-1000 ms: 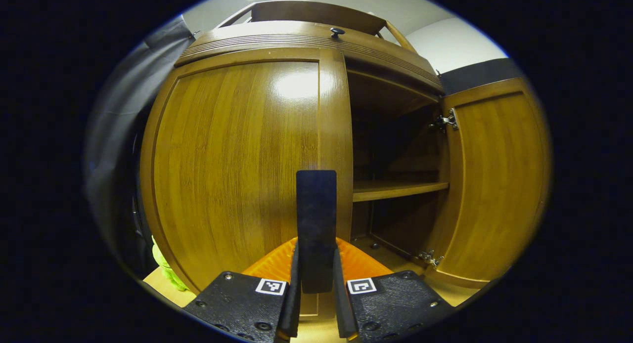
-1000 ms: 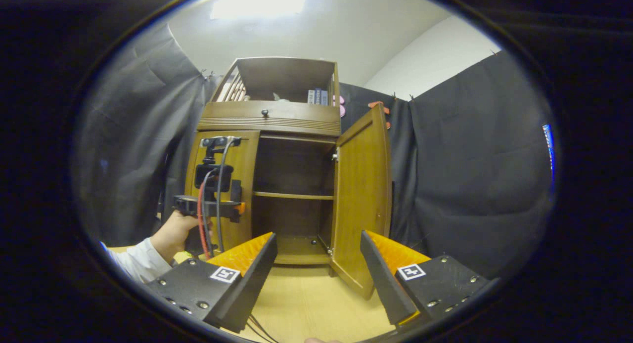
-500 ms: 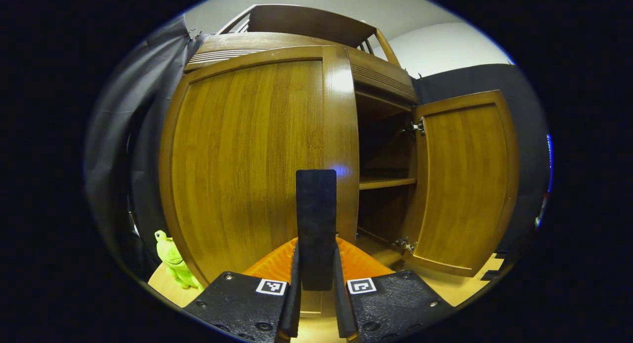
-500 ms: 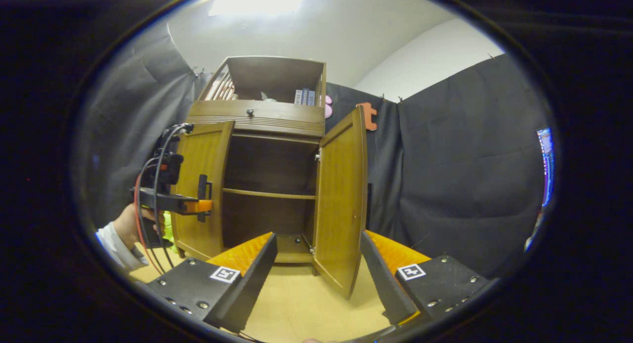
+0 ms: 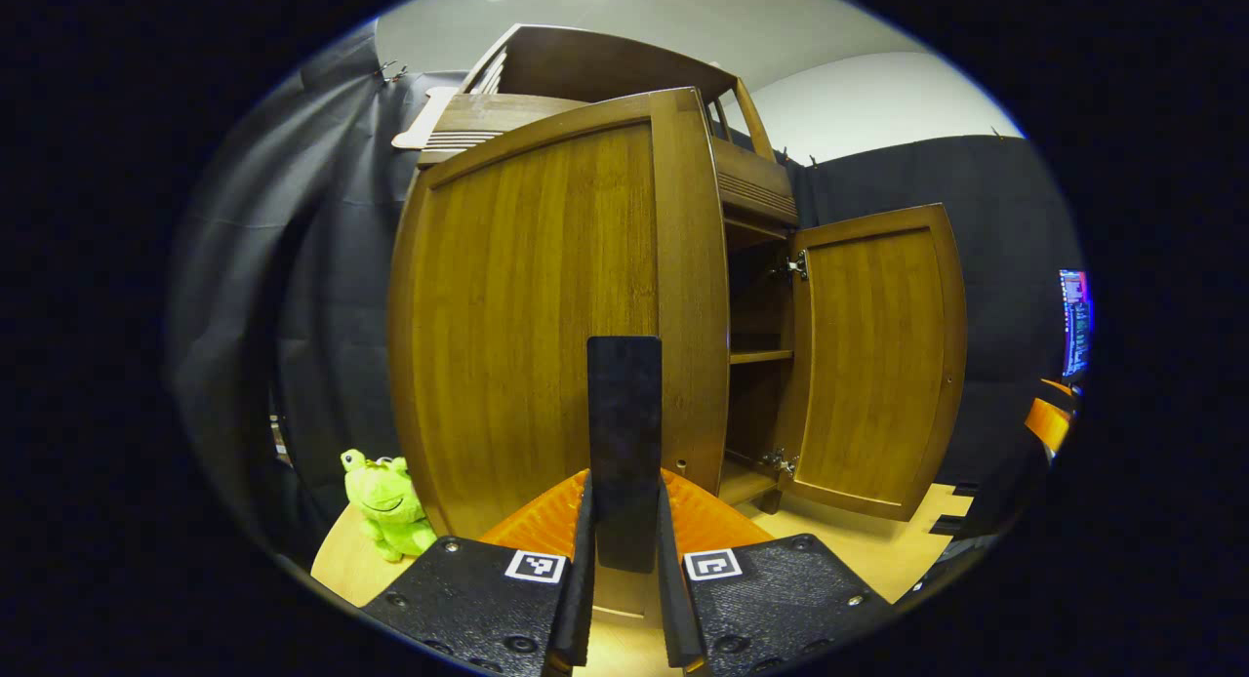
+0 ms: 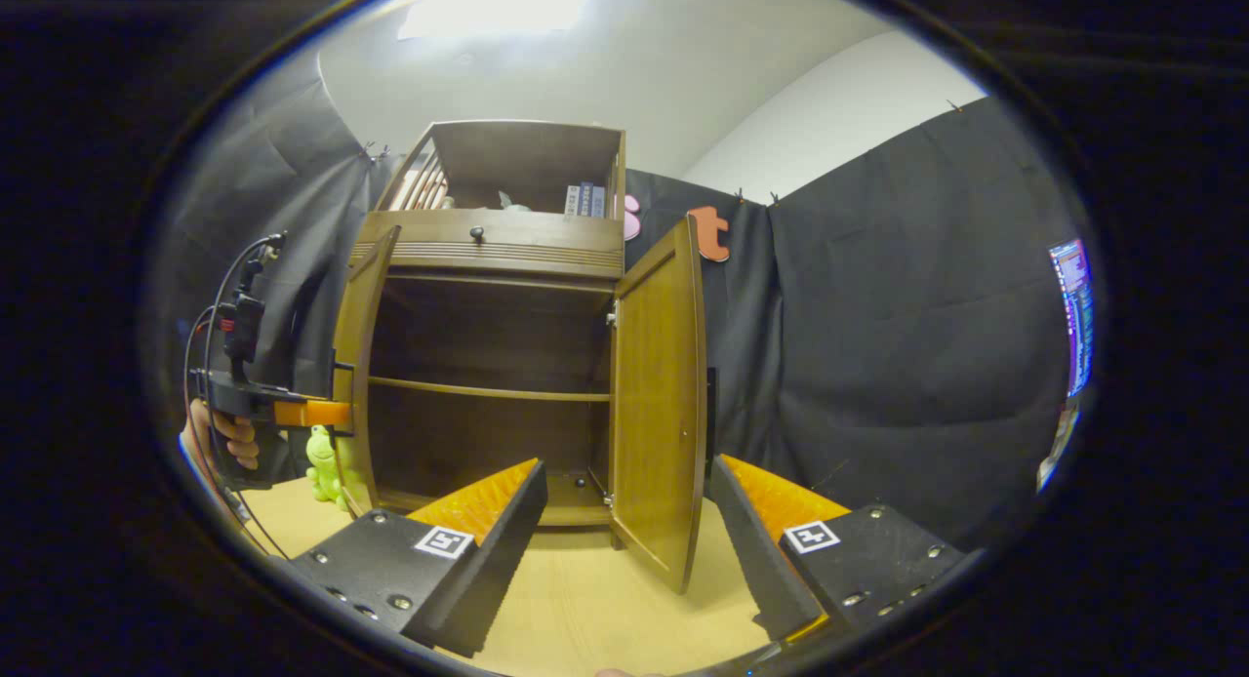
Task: Open the right door of the double-door shoe cabinet with the right hand, and open the left door with the left hand.
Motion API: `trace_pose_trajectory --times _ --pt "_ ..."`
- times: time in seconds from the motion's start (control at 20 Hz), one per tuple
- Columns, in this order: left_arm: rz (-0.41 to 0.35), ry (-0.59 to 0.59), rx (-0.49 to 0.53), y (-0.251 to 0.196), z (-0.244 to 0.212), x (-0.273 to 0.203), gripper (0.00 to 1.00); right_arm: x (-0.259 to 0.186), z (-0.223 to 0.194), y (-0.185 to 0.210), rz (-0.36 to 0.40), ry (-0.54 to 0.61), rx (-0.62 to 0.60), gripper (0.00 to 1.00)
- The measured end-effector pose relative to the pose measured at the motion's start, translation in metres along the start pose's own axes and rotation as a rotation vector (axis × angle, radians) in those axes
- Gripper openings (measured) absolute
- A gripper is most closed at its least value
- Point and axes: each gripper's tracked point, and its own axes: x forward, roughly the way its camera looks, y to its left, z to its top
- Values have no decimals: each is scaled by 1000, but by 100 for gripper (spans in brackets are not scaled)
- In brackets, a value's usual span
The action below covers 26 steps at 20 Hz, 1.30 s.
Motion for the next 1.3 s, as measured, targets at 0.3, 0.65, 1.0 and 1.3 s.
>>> trace_pose_trajectory --times 0.3,0.65,1.0,1.3 --pt "102 -8 15 23 1 -18 27 1 -2 10 18 3 -31 100" --pt "146 13 38 45 0 -41 22 0 -1 13 24 -7 -25 100" --pt "263 28 79 84 -3 -59 14 1 -2 23 39 -6 -44 97" --pt "350 47 98 115 -2 -72 2 5 -8 25 45 8 -53 100"
